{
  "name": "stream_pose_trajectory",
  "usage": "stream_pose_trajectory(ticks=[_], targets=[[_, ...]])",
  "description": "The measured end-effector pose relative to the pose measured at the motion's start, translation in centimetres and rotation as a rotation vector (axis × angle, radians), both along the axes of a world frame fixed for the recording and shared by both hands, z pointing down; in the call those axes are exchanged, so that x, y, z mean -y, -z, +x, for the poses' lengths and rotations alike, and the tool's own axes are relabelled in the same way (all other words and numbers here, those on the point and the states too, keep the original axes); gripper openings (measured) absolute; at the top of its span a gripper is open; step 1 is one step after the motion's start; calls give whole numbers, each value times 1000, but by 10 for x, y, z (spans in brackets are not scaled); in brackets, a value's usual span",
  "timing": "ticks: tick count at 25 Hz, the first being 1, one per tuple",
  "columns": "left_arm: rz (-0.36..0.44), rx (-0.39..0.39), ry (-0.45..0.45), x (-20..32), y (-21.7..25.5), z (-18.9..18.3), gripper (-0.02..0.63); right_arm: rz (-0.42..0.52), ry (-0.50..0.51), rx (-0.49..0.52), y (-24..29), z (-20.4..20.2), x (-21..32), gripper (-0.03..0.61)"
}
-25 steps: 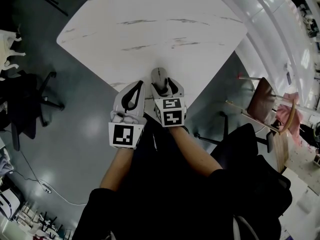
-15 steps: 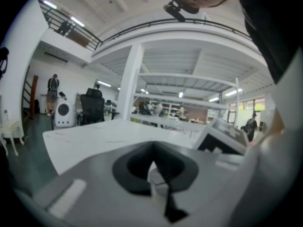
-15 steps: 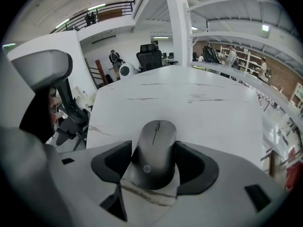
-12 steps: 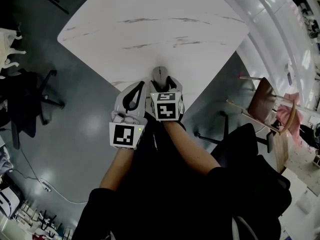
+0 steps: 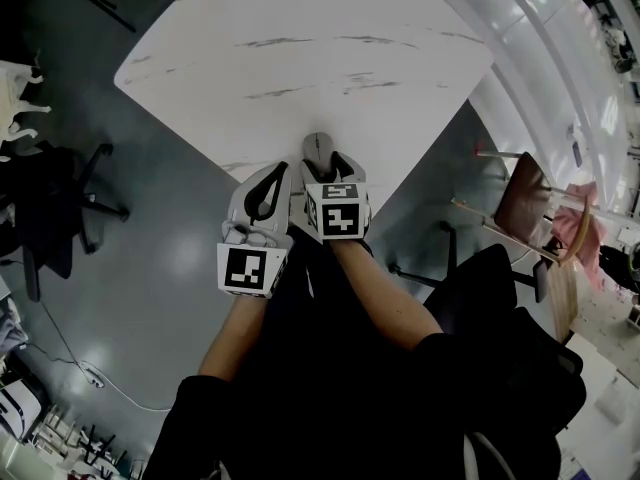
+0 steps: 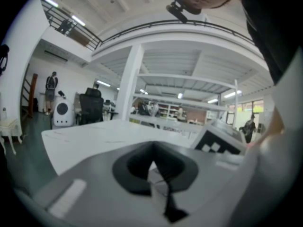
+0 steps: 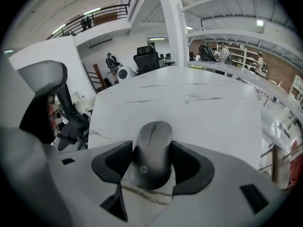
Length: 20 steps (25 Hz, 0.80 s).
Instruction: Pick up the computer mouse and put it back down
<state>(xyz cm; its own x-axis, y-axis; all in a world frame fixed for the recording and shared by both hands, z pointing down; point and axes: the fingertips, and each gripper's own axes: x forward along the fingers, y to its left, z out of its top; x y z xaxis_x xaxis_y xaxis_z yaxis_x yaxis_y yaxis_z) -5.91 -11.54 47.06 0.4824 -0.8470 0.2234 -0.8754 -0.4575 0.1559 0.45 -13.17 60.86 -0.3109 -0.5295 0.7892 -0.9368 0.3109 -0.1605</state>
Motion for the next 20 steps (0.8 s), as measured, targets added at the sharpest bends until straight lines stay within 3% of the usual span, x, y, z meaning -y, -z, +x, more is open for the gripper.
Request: stream_pose_trajectory(ticks=[20], targets=[[-3, 17, -19, 0, -5, 3, 8, 63, -49, 76, 19, 7, -3, 239]])
